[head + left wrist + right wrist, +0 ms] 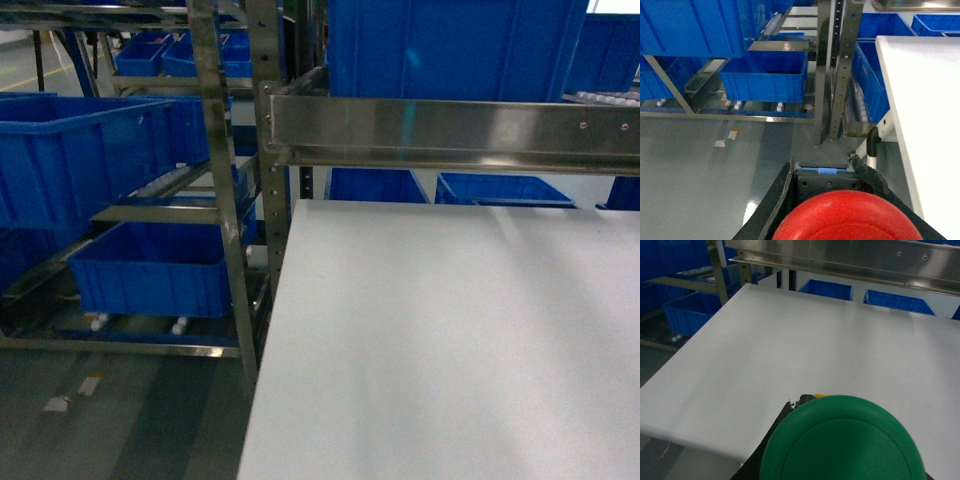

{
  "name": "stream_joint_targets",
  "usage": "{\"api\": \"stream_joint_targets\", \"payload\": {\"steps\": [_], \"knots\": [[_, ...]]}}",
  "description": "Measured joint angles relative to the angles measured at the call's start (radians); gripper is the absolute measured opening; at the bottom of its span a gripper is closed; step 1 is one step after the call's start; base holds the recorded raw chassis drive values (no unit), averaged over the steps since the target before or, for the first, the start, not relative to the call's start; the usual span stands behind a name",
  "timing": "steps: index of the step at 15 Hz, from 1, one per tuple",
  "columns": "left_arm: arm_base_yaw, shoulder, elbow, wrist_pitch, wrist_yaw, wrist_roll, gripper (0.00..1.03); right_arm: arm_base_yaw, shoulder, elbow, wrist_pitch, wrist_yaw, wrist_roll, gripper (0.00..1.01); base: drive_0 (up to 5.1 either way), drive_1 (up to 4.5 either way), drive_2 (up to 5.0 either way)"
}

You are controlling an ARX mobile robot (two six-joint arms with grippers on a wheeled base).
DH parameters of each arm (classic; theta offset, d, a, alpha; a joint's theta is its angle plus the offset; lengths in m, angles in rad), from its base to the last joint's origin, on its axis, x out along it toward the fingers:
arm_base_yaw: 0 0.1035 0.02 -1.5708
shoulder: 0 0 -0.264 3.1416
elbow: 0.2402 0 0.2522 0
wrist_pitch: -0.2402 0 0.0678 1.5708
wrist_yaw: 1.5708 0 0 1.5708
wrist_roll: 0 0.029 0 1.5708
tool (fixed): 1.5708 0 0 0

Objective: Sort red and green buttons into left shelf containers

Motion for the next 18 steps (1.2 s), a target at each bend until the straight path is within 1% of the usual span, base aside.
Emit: {"api": "stream_joint_targets", "payload": {"steps": [18], "knots": [[0.000,0.001,0.000,0.001,0.000,0.000,0.29,0.001,-0.001,0.000,0.000,0.000,0.000,0.26,-5.0,2.40,2.4]]}}
